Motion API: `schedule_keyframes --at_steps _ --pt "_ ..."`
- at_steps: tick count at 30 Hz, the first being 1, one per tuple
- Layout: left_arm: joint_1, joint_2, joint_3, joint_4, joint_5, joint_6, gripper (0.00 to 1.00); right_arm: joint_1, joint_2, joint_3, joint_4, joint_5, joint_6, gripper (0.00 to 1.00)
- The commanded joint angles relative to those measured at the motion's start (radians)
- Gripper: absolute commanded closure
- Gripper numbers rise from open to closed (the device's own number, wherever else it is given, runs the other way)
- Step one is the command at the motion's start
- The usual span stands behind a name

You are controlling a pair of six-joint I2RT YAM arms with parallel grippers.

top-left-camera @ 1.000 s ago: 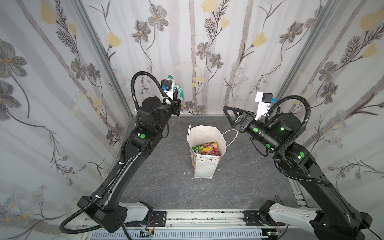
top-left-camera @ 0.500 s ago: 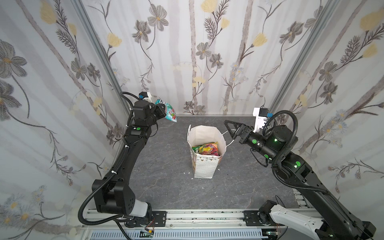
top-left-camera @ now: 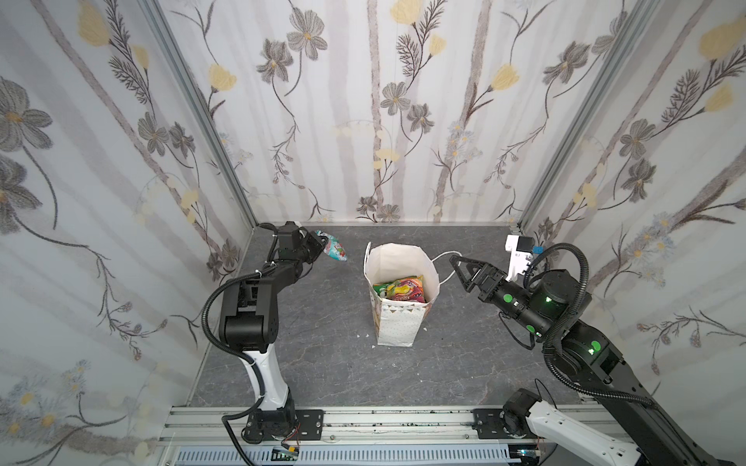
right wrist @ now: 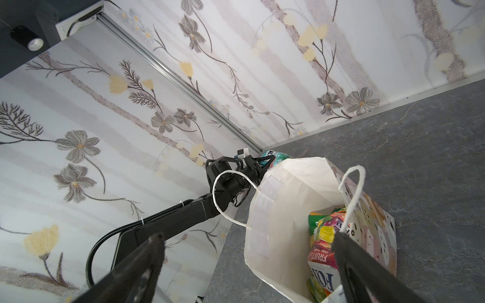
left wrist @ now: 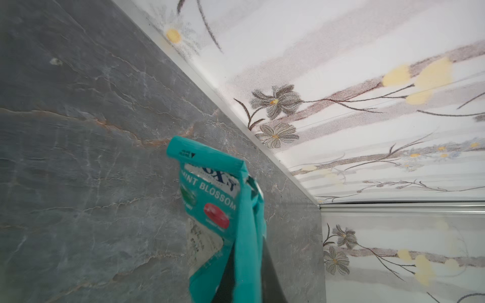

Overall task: Take the snacks out of the paper bag
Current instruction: Place the snack at the top-left of the table.

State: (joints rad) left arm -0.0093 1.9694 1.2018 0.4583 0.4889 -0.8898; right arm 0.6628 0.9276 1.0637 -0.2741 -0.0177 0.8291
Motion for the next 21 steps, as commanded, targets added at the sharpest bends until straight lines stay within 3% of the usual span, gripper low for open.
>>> schedule_keyframes --at_steps 1,6,11,16,21 --pt "0.006 0.086 0.002 0.27 0.063 -0.115 1.0 0.0 -0.011 -0.004 -0.021 0.034 0.019 0.0" --pt "0.006 0.146 -0.003 0.196 0.025 -0.048 1.0 0.001 -0.021 -0.002 -0.046 0.06 0.027 0.0" --pt "0.007 0.156 -0.007 -0.012 -0.058 0.036 1.0 0.0 -0.012 0.005 -0.049 0.063 0.026 0.0" --pt "0.008 0.127 -0.015 -0.132 -0.126 0.113 0.73 0.001 0.016 0.035 -0.057 0.06 0.016 0.0" --pt "0.008 0.074 -0.006 -0.258 -0.201 0.186 0.54 0.0 0.046 0.06 -0.069 0.058 0.012 0.0"
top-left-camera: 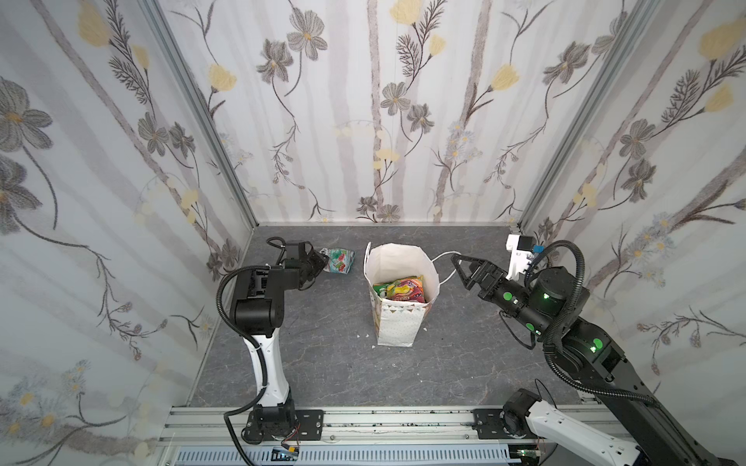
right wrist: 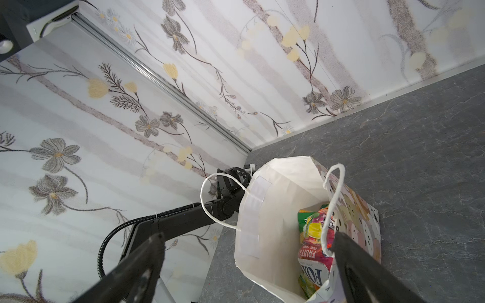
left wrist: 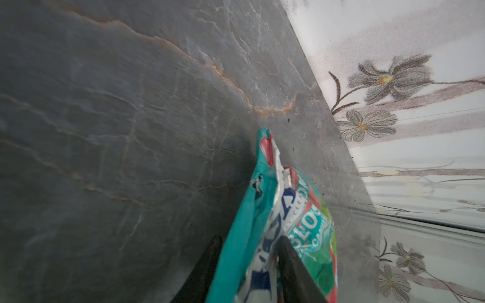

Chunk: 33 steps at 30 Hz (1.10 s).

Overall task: Take the snacks out of the paper bag
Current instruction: Place the snack at the top-left of the table.

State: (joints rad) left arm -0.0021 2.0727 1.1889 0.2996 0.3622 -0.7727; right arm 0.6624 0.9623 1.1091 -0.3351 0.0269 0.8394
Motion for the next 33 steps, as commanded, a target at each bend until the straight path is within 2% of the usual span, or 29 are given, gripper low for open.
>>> schedule_keyframes --at_steps 1,3,5,8,13,19,21,27,33 --pt "0.0 -0.042 0.011 -0.131 -0.096 0.083 0.49 0.002 0.016 0.019 -0.01 0.012 0.0 0.0" --pt "0.001 -0.067 0.015 -0.19 -0.135 0.104 0.42 0.0 0.025 0.031 -0.015 0.012 -0.003 0.0" --pt "0.001 -0.098 0.017 -0.244 -0.18 0.123 0.29 0.0 0.035 0.05 -0.029 0.022 -0.01 0.0" --pt "0.001 -0.15 0.001 -0.281 -0.219 0.139 0.19 0.001 0.061 0.091 -0.057 0.039 -0.031 0.01" --pt "0.001 -0.278 -0.047 -0.294 -0.208 0.136 0.14 0.002 0.122 0.183 -0.109 0.042 -0.094 0.02" --pt "-0.003 -0.513 -0.13 -0.263 -0.094 0.089 0.07 0.025 0.25 0.326 -0.185 0.008 -0.185 0.08" --pt "-0.012 -0.601 -0.141 -0.278 -0.073 0.095 0.02 0.046 0.3 0.383 -0.226 0.014 -0.219 0.09" --pt "-0.052 -0.83 -0.115 -0.352 -0.016 0.159 0.0 0.126 0.498 0.59 -0.373 0.048 -0.331 0.11" --pt "-0.144 -0.971 0.029 -0.548 0.024 0.376 0.0 0.146 0.625 0.685 -0.423 -0.016 -0.351 0.11"
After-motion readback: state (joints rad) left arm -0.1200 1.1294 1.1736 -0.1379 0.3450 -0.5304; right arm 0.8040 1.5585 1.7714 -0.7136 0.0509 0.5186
